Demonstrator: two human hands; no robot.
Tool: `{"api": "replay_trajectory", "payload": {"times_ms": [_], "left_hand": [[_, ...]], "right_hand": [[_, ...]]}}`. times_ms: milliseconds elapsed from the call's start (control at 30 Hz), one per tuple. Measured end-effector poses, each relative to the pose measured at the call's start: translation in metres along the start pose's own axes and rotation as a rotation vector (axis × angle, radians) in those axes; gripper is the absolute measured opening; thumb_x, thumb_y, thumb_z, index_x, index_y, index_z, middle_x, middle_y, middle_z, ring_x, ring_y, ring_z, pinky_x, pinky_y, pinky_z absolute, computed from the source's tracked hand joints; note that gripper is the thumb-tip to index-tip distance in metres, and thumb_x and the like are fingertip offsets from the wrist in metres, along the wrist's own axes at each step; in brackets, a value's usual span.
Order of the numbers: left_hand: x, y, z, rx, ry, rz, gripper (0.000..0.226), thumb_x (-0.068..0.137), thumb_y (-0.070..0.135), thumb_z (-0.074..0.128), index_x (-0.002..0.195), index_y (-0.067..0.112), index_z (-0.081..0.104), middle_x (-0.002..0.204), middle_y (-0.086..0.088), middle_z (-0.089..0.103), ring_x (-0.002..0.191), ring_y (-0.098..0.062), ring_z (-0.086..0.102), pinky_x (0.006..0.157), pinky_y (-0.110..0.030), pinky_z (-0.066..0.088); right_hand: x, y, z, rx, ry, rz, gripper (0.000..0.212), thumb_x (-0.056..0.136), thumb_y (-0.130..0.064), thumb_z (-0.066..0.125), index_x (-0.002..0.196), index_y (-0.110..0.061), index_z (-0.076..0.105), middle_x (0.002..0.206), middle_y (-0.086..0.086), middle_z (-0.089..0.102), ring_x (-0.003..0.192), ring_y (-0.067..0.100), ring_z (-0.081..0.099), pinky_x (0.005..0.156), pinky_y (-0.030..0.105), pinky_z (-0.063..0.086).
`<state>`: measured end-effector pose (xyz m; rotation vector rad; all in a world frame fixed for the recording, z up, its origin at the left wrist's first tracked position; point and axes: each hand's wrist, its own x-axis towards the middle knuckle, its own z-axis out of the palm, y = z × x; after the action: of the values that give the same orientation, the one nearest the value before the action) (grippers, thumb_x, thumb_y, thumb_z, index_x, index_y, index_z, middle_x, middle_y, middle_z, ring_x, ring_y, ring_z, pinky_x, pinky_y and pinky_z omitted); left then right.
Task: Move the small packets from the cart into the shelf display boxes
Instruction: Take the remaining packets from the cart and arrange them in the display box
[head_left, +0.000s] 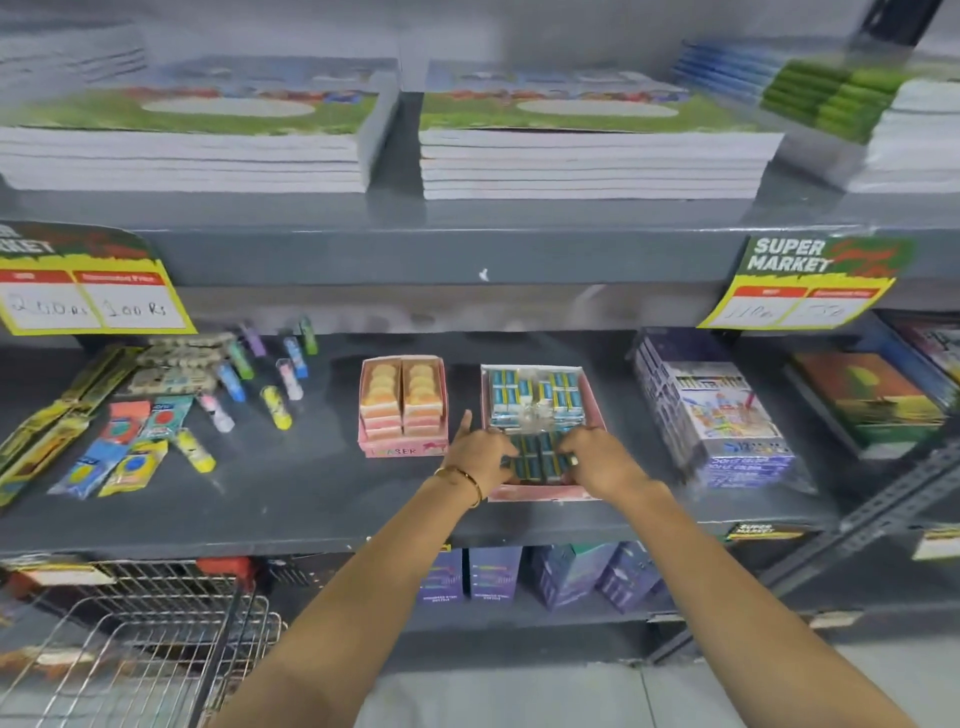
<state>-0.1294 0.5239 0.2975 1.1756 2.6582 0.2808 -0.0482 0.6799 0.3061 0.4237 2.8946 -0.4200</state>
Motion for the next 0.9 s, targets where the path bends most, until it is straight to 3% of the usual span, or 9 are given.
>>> {"api": "replay_trajectory", "payload": {"times_ms": [267,400,500,600,667,733,900], "left_hand": [[-0.002,0.002,-0.001,-0.066,0.006,0.001,0.031,0.086,0.018,0.058,0.117,0.014,0.058,0.128,-0.011,0.059,0.119,-0.028,0.052,0.118,-0.044,0.003],[-0.021,-0.017,-0.013,-0.345,0.300,-0.083,0.041,0.085,0.013,0.060,0.125,0.014,0.051,0.135,-0.010,0.053,0.123,-0.029,0.049,0.110,-0.042,0.032],[-0.038,-0.052,-0.028,-0.339,0.457,-0.231,0.037,0.087,0.004,0.051,0.122,0.015,0.054,0.126,-0.013,0.060,0.113,-0.034,0.055,0.100,-0.040,0.044],[-0.051,-0.087,-0.041,-0.274,0.458,-0.306,0.037,0.086,0.001,0.046,0.119,0.012,0.057,0.120,-0.018,0.061,0.105,-0.037,0.058,0.096,-0.041,0.048],[-0.056,-0.105,-0.047,-0.319,0.446,-0.322,0.036,0.085,-0.001,0.045,0.118,0.009,0.057,0.124,-0.018,0.059,0.111,-0.034,0.055,0.098,-0.037,0.044],[-0.056,-0.117,-0.051,-0.338,0.423,-0.321,0.034,0.087,0.001,0.044,0.117,0.009,0.058,0.127,-0.015,0.056,0.116,-0.031,0.052,0.099,-0.031,0.038],[-0.047,-0.126,-0.052,-0.234,0.324,-0.276,0.037,0.086,0.004,0.046,0.121,0.012,0.056,0.130,-0.014,0.054,0.117,-0.030,0.051,0.101,-0.036,0.042]], "right_hand": [[0.001,-0.011,-0.010,-0.022,-0.048,0.048,0.033,0.086,0.001,0.061,0.118,-0.004,0.062,0.134,0.015,0.054,0.118,0.029,0.057,0.101,0.032,0.048],[0.011,-0.048,-0.016,0.026,0.124,0.050,0.036,0.088,-0.001,0.057,0.122,-0.011,0.061,0.130,0.014,0.061,0.122,0.030,0.054,0.103,0.036,0.046],[0.021,-0.090,-0.012,0.076,0.209,-0.089,0.035,0.087,-0.005,0.061,0.121,-0.015,0.062,0.124,0.017,0.064,0.114,0.033,0.059,0.098,0.039,0.048],[0.031,-0.119,-0.004,0.115,0.254,-0.229,0.035,0.086,-0.004,0.060,0.119,-0.013,0.064,0.120,0.017,0.064,0.107,0.034,0.061,0.094,0.038,0.049],[0.039,-0.131,0.001,0.124,0.285,-0.266,0.032,0.086,-0.002,0.057,0.115,-0.012,0.067,0.116,0.016,0.065,0.102,0.034,0.063,0.090,0.036,0.050],[0.045,-0.136,0.005,0.142,0.310,-0.249,0.029,0.086,-0.002,0.055,0.109,-0.011,0.070,0.111,0.017,0.065,0.097,0.035,0.065,0.087,0.035,0.051],[0.059,-0.147,0.014,0.165,0.324,-0.164,0.027,0.085,0.000,0.056,0.106,-0.009,0.071,0.105,0.019,0.065,0.092,0.035,0.065,0.084,0.033,0.051]]}}
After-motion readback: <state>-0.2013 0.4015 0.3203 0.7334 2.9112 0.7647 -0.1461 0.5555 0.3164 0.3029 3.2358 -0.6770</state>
